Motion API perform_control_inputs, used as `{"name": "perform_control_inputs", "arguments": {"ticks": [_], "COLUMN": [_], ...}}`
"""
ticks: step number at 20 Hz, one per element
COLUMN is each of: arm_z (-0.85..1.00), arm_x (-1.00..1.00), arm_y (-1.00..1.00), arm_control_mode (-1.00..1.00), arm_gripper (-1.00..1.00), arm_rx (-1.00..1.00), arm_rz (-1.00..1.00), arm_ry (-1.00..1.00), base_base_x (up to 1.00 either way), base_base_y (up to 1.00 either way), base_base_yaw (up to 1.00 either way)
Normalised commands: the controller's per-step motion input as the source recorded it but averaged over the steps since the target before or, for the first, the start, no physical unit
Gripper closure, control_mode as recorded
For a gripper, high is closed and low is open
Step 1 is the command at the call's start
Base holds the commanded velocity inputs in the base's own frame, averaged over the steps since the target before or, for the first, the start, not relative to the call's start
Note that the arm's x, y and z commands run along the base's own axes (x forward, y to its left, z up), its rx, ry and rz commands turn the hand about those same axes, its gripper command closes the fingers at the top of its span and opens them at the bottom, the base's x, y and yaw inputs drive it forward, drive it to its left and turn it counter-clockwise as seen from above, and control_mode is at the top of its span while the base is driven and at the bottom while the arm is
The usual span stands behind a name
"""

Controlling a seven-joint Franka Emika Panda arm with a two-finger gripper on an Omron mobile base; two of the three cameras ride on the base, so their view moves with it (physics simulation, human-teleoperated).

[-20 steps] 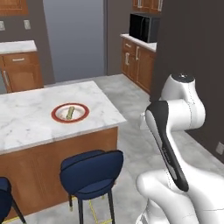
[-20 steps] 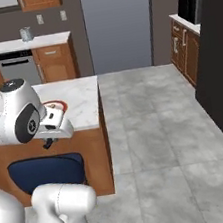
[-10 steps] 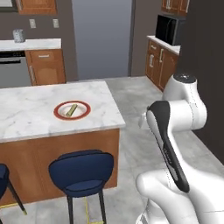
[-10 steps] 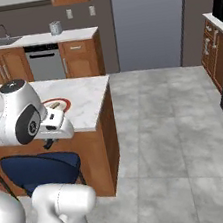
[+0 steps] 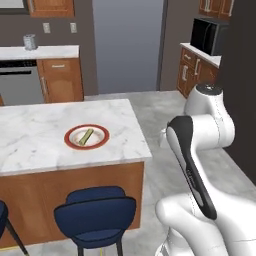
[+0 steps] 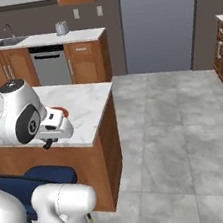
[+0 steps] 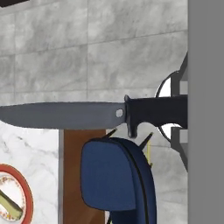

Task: Retrieve the butter from the fridge and place it on a plate on the dining table. Then retrieve the butter knife by the fridge and place it near the plate.

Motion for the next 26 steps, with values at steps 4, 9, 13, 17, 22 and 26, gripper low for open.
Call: {"name": "perform_control_inputs", "arguments": {"ticks": [4, 9, 13, 17, 22, 26], "arm_z": [0.0, 0.0, 0.0, 0.0, 0.0, 0.0], "arm_x": [0.0, 0.0, 0.0, 0.0, 0.0, 0.0], "arm_y": [0.0, 0.0, 0.0, 0.0, 0.0, 0.0], "arm_control_mode": [1.0, 1.0, 1.0, 1.0, 1.0, 1.0], "arm_gripper": [1.0, 1.0, 1.0, 1.0, 1.0, 1.0], "arm_rx": [0.0, 0.0, 0.0, 0.0, 0.0, 0.0], "arm_rz": [0.0, 0.0, 0.0, 0.0, 0.0, 0.0], "arm_ry": [0.0, 0.0, 0.0, 0.0, 0.0, 0.0], "base_base_x": [0.67, 0.55, 0.0, -0.11, 0.0, 0.36], "base_base_y": [-0.31, -0.38, -0.74, -0.71, -0.09, 0.13], "base_base_yaw": [0.18, 0.21, 0.2, 0.25, 0.12, 0.06]}}
